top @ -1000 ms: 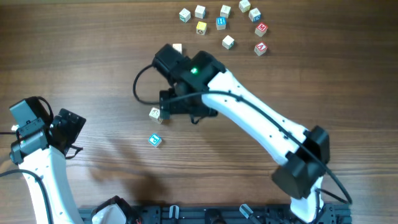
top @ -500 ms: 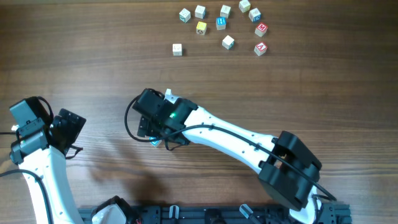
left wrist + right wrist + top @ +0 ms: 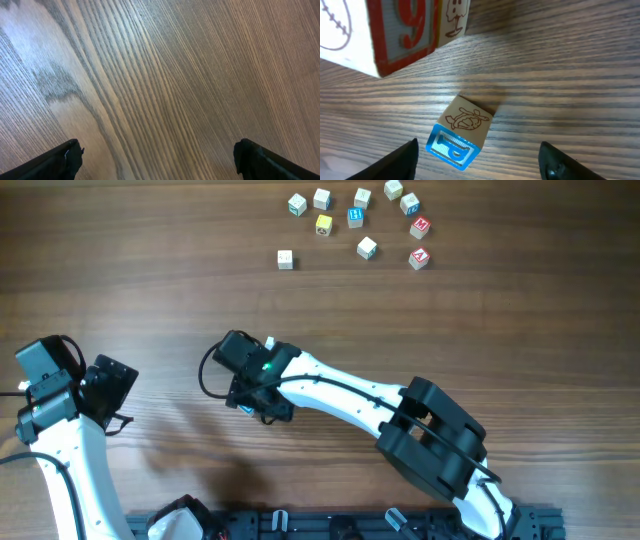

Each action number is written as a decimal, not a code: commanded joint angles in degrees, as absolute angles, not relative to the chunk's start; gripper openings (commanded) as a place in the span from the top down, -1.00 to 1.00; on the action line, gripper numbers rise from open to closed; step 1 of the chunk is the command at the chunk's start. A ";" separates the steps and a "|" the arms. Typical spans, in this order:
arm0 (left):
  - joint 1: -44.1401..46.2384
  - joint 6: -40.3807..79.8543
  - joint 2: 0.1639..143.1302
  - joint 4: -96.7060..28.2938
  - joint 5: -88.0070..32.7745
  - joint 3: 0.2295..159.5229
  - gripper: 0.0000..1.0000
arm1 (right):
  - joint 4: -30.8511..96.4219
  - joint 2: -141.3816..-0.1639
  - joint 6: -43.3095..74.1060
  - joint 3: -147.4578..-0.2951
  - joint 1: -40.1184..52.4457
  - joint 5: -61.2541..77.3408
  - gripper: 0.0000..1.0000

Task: Form a tower

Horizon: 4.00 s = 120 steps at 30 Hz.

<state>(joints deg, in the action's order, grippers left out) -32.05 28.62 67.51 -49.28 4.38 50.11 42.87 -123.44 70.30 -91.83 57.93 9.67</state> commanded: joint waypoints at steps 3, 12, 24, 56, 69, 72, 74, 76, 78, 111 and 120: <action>-32.38 29.19 67.13 -49.15 4.10 50.26 -1.00 | 41.98 -126.67 70.48 -91.37 57.01 13.43 -0.42; -32.38 29.19 67.13 -49.12 4.10 50.26 -1.00 | 42.96 -126.87 68.99 -91.55 56.90 13.34 -0.04; -32.38 29.19 67.13 -49.15 4.10 50.26 -1.00 | 61.67 -125.34 66.02 -91.94 48.84 5.61 0.56; -32.38 29.19 67.13 -49.15 4.10 50.26 -1.00 | 62.33 -117.86 54.04 -116.90 43.20 9.23 0.50; -32.38 29.21 67.13 -49.12 4.10 50.26 -1.00 | 59.33 -119.59 46.65 -159.65 40.99 9.74 0.52; -32.38 29.19 67.13 -49.15 4.10 50.26 -1.00 | 50.54 -119.57 48.45 -164.53 38.13 8.21 0.55; -32.38 29.19 67.13 -49.12 4.10 50.26 -1.00 | 47.92 -120.22 48.88 -164.51 38.06 8.16 0.56; -32.38 29.19 67.13 -49.12 4.10 50.26 -1.00 | 48.16 -121.64 48.10 -164.31 39.07 8.16 0.55; -32.38 29.19 67.13 -49.12 4.10 50.26 -1.00 | 51.09 -124.18 47.97 -162.43 40.88 8.08 0.55; -32.38 29.19 67.13 -49.12 4.10 50.26 -1.00 | 86.83 -150.56 70.78 -154.47 51.90 4.99 0.74; -32.38 29.19 67.13 -49.12 4.10 50.26 -1.00 | 84.51 -150.65 70.89 -150.65 51.90 7.99 0.66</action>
<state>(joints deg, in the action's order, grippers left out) -32.05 28.62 67.51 -49.28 4.38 50.11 84.79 -149.40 69.67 -151.20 52.03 7.11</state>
